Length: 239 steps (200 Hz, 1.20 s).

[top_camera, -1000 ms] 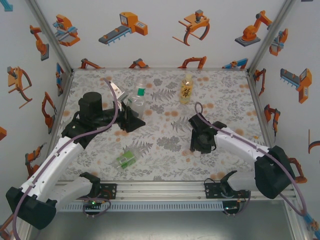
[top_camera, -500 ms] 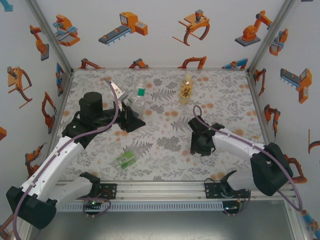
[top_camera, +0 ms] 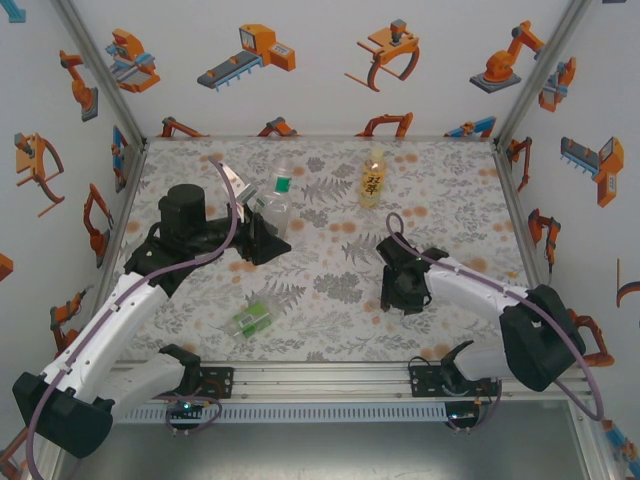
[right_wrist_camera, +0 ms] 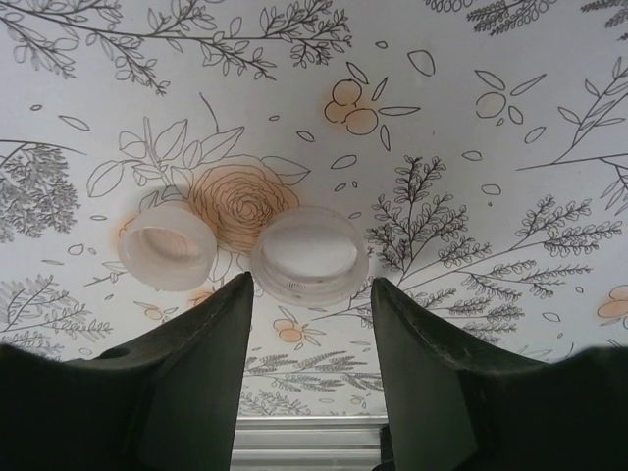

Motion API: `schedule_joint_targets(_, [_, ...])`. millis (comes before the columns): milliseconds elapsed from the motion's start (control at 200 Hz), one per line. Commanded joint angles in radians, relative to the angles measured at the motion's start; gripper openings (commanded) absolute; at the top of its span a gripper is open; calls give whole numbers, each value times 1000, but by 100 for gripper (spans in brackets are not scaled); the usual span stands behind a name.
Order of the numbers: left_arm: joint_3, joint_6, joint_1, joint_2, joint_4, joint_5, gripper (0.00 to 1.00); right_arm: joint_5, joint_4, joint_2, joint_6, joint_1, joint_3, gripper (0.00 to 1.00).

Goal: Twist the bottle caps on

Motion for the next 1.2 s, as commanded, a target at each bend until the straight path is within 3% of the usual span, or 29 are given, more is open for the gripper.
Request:
schedule_joint_targets(0, [-4,-15,2,-1,20,-3,40,8,-36,-40,-11,-6,46,48])
schedule_joint_targets(926, [2,-18,2,10,24,2,40,14,27,28,-7,-6,-13,50])
schedule_joint_targets(1087, [2,-18,4,10,21,1,40,11,50,31,-1,-9,-36,48])
schedule_joint_targets(1192, [0,-19,2,9,18,0,40,5,61,31,3,-11,-47,41])
